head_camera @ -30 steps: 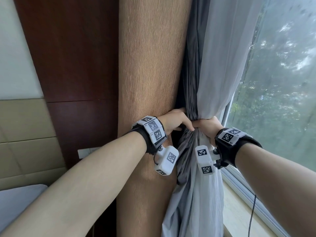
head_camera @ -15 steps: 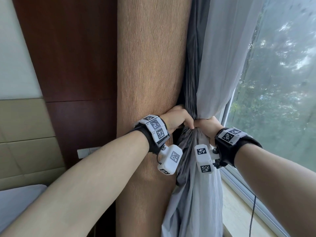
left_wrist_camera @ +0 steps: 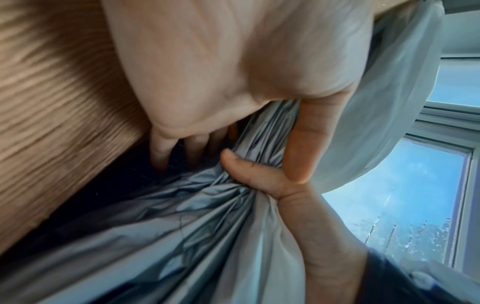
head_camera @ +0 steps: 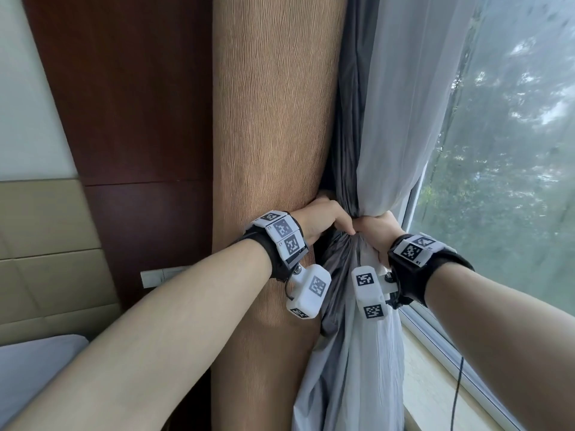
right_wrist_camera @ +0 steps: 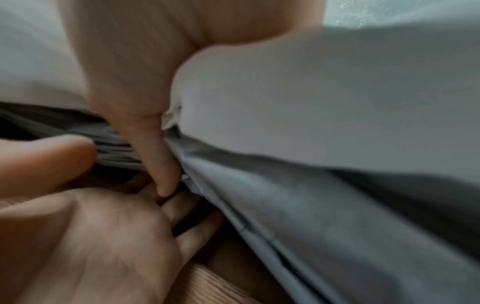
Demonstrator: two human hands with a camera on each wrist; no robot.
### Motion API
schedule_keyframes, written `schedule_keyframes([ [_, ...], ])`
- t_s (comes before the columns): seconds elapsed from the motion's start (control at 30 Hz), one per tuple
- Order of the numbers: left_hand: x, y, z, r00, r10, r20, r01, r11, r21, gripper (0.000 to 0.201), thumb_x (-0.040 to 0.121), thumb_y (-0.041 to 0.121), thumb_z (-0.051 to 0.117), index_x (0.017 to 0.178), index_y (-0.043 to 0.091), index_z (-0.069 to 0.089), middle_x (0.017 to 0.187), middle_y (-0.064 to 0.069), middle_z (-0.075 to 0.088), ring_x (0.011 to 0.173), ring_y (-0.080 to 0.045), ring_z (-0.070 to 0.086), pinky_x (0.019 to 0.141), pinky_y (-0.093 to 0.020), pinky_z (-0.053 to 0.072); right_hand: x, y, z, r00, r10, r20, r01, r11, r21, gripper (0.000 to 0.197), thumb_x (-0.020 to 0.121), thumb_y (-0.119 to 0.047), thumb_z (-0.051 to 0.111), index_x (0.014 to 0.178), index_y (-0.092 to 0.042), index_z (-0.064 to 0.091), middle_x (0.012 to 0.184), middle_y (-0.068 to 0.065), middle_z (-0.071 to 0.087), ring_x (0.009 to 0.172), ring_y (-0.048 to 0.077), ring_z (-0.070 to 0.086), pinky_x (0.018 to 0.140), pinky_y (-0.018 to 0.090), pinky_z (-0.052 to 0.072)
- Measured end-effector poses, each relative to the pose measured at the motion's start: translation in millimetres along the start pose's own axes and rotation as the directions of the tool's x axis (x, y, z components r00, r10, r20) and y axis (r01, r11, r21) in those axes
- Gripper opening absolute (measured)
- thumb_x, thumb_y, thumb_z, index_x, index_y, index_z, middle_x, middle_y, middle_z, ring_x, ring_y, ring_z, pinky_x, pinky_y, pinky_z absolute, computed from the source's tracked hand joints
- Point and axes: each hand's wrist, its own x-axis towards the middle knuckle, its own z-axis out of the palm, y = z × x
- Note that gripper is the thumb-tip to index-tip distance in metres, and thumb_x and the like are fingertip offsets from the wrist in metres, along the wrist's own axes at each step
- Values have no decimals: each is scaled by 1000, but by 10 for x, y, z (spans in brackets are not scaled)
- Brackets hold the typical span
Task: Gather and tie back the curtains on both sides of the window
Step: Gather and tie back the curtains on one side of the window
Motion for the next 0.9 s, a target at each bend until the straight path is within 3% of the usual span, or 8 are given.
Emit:
schedule_keyframes([
  [0.1,-90,74,46,1000,0,20,-1,1000,31,77,40,6,72,114,-13,65,101,-20,69,95,-30,63,109,-38,45,10,-12,-24,999,-16,42,18,999,-51,19,94,9,62,87,-9,61,84,3,61,63,1,62,57,15,47],
  [0.17,-138,116,59,999,12,39,-13,999,42,67,44,5,69,109,-11,68,90,-16,62,83,-24,57,99,-38,46,-15,-32,-43,999,24,23,-23,999,-49,12,96,2,63,98,-8,58,93,5,60,82,15,61,71,24,48],
  [0.3,-168,159,51,999,28,39,-29,1000,8,72,45,5,68,117,2,66,102,-15,63,98,-26,60,106,-47,48,-51,-41,-92,999,-30,30,29,999,27,26,87,14,68,84,-11,67,80,-1,68,61,4,63,47,11,47],
  [0.43,-237,209,8,998,48,45,-50,998,27,76,48,4,67,123,-8,63,114,-26,68,102,-27,62,103,-46,50,-61,-37,-66,999,-41,24,39,998,57,25,84,16,69,89,-9,70,85,3,71,71,12,67,48,14,51],
  [0.53,-244,200,-4,998,50,38,-52,997,53,81,48,6,69,128,-4,62,129,-25,67,111,-29,66,103,-45,51,-53,-39,-36,1000,-25,9,25,998,54,22,84,13,68,89,-8,70,84,6,71,71,15,65,47,16,50],
  [0.63,-256,192,-4,999,38,37,-40,998,46,84,48,5,68,131,-1,61,131,-23,67,116,-29,64,92,-35,50,-45,-33,-32,1000,-14,11,14,999,33,19,84,12,67,90,-6,70,89,11,72,67,14,64,49,20,52],
  [0.8,-246,160,1,997,55,50,-54,998,-7,77,54,-3,70,128,15,56,133,-10,67,126,-27,58,111,-38,44,-34,-26,-45,1000,-19,2,19,1000,-10,17,86,10,66,87,-6,68,83,9,67,64,14,59,40,14,45],
  [0.9,-223,125,-4,995,65,75,-63,998,-31,88,49,-1,69,134,19,55,132,-7,68,124,-23,59,112,-38,44,-44,-27,-45,1000,-19,0,19,999,-31,19,89,7,65,79,-8,62,74,5,61,61,12,53,38,12,41],
])
